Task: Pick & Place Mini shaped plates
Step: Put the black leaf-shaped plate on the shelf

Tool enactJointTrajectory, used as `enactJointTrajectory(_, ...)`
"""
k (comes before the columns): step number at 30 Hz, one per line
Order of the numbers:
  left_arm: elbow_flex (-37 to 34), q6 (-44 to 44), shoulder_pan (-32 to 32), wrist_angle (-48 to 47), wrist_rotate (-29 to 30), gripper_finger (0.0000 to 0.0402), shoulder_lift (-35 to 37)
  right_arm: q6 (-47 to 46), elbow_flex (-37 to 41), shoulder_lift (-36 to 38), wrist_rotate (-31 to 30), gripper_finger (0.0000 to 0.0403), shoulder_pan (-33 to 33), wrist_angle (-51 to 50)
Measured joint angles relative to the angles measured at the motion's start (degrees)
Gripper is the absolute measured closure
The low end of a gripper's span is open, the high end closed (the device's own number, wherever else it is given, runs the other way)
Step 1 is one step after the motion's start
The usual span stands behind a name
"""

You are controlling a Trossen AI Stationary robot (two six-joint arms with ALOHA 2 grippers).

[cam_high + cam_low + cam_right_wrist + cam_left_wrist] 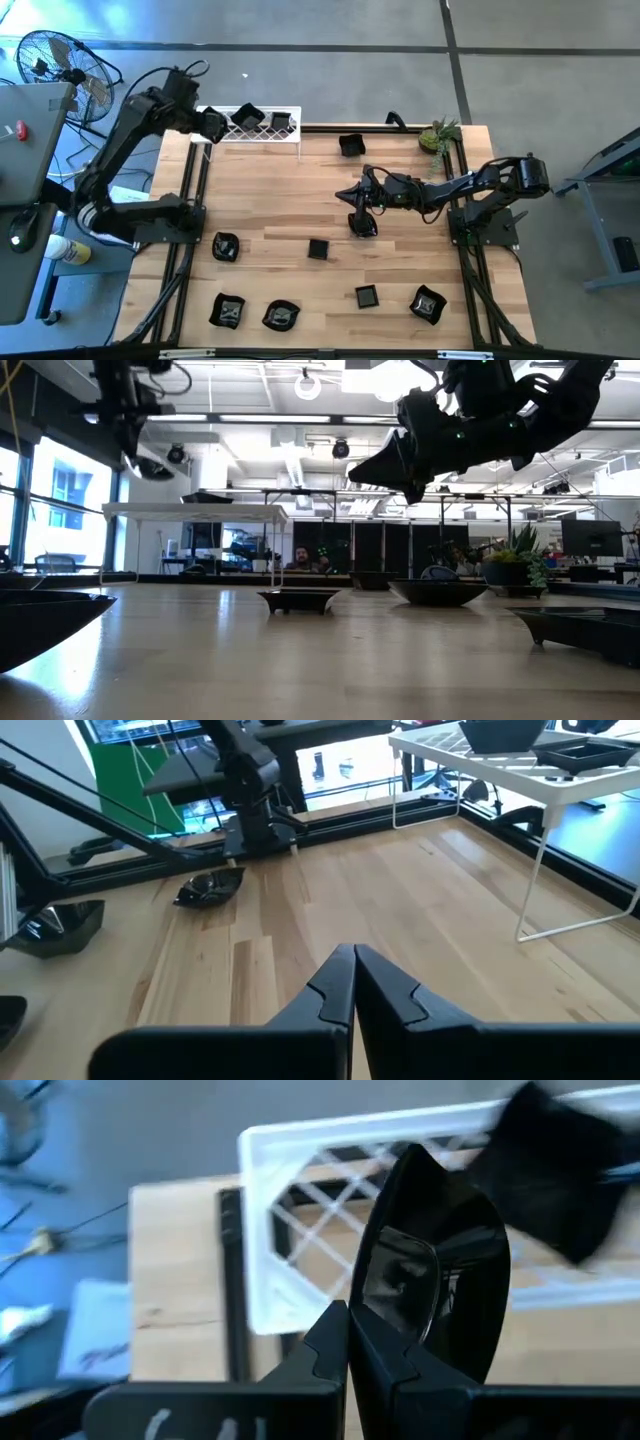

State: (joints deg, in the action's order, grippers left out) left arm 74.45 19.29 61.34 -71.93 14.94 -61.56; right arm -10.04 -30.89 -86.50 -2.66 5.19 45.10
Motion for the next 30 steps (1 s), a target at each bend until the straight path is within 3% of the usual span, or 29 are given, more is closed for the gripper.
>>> enactJointTrajectory(6,-0.2,0.0,1.8,0.3,4.3,0.0401,-3.1,0.0,0.0,0.0,1.5,0.0397,0.0,-0.2)
enactJointTrajectory(30,-0.3,6.2,1.7,0.0,3.6,0.0401,-3.2,0.0,0.0,0.0,2.0,0.0396,0.0,-0.2)
